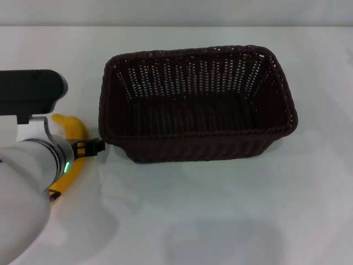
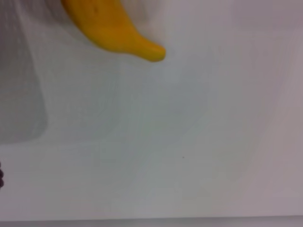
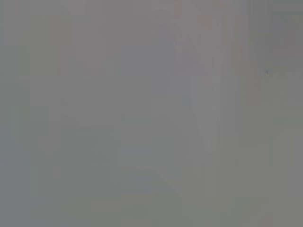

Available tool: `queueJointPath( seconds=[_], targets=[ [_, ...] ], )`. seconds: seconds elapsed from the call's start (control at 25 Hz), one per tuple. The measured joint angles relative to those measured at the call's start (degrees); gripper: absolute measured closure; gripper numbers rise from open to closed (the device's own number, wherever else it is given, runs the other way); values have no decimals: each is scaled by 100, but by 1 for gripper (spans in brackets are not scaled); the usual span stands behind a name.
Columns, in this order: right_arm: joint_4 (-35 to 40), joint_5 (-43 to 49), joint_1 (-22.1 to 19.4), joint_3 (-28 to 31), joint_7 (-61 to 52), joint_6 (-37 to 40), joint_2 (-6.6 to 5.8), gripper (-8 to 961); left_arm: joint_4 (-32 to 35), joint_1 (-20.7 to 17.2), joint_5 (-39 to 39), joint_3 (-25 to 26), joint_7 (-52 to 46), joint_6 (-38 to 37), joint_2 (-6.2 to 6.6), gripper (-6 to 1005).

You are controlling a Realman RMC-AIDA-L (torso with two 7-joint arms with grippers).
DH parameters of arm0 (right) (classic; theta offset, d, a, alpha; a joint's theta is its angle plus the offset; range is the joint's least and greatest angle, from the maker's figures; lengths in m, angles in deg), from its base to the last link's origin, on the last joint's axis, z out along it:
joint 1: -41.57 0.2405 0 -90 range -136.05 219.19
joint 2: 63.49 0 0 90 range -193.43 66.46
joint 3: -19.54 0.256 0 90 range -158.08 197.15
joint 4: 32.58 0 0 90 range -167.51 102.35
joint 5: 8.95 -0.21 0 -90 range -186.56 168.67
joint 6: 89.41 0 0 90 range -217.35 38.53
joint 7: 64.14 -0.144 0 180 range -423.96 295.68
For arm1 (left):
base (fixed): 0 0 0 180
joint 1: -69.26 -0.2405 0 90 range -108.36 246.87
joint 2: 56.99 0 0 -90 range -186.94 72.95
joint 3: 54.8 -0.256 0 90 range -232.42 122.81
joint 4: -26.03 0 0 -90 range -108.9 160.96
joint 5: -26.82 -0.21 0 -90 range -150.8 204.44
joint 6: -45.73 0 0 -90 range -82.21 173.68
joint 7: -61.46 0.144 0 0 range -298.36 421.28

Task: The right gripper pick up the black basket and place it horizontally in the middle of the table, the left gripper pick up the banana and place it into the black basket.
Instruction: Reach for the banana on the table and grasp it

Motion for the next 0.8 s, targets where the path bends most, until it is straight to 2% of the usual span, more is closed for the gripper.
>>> queueJointPath(
  seconds=[0.4, 0.6, 0.8],
  targets=[
    [-3, -6, 0, 0, 0, 16, 0, 113, -7, 0, 1, 26, -56, -43, -1, 208],
    [-3, -24, -15, 0, 0, 46, 0, 114, 28, 0, 5, 36, -97, -55, -1, 410],
    [-3, -28, -23, 7, 0, 63, 0, 114, 37, 0, 5, 72, -142, -63, 5, 445]
  ],
)
